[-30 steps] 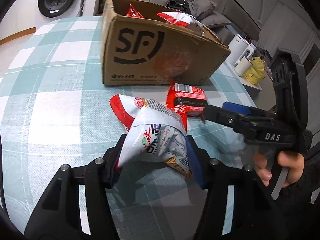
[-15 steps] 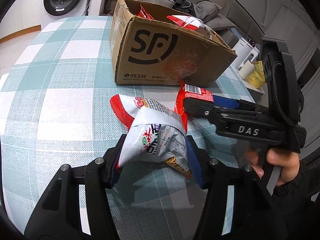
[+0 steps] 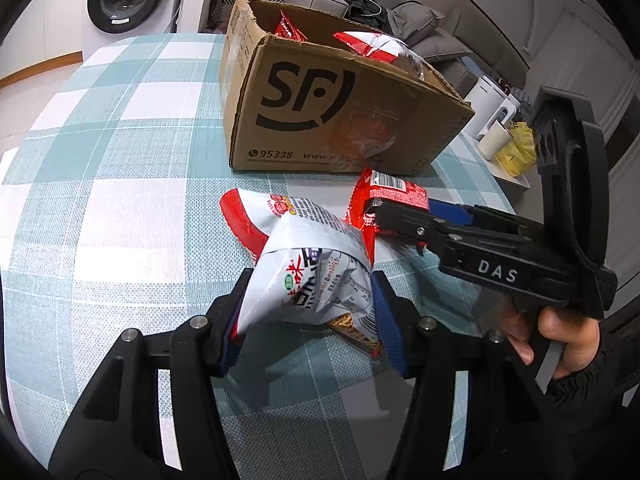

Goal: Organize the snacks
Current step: 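Grasp the white chip bag with the left tool while the right tool grasps the red pack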

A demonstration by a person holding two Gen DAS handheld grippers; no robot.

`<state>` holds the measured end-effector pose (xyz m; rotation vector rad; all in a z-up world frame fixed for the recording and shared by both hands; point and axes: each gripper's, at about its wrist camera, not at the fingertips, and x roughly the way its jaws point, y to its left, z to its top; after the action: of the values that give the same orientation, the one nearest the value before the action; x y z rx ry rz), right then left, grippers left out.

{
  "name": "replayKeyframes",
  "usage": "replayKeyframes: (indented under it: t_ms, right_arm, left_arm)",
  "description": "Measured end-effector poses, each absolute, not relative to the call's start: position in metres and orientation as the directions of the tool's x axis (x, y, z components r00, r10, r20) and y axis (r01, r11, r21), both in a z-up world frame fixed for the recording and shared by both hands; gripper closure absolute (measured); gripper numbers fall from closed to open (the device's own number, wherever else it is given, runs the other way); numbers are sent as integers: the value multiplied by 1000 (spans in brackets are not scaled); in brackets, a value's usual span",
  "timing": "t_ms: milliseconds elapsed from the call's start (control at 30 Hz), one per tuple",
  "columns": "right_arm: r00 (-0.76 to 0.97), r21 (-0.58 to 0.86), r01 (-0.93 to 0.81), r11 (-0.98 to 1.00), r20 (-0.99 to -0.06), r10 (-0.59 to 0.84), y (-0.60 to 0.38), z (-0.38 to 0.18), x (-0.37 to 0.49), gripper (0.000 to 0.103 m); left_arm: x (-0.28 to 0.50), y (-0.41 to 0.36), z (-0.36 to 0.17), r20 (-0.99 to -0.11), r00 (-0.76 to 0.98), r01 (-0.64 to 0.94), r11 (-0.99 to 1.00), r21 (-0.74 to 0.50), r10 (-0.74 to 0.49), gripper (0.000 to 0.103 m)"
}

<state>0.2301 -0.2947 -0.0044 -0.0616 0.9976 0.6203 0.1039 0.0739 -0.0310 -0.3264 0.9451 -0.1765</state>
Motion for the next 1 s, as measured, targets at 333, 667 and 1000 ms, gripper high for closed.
replayKeyframes:
  t_ms: [333, 667, 1000]
  right_arm:
    - [403, 262, -513, 817, -767, 499, -319, 4, 217, 66]
    - [398, 263, -525, 810, -765, 507, -335, 7, 214, 72]
    - [430, 99, -578, 810, -807, 405, -316, 0, 224, 33]
  left_arm:
    - [103, 72, -27, -764, 581, 6, 939, -343, -283, 49]
    - [103, 68, -24, -762, 585, 12, 942, -335, -278, 49]
    - [103, 75, -24, -765, 587, -5, 943, -332, -266, 49]
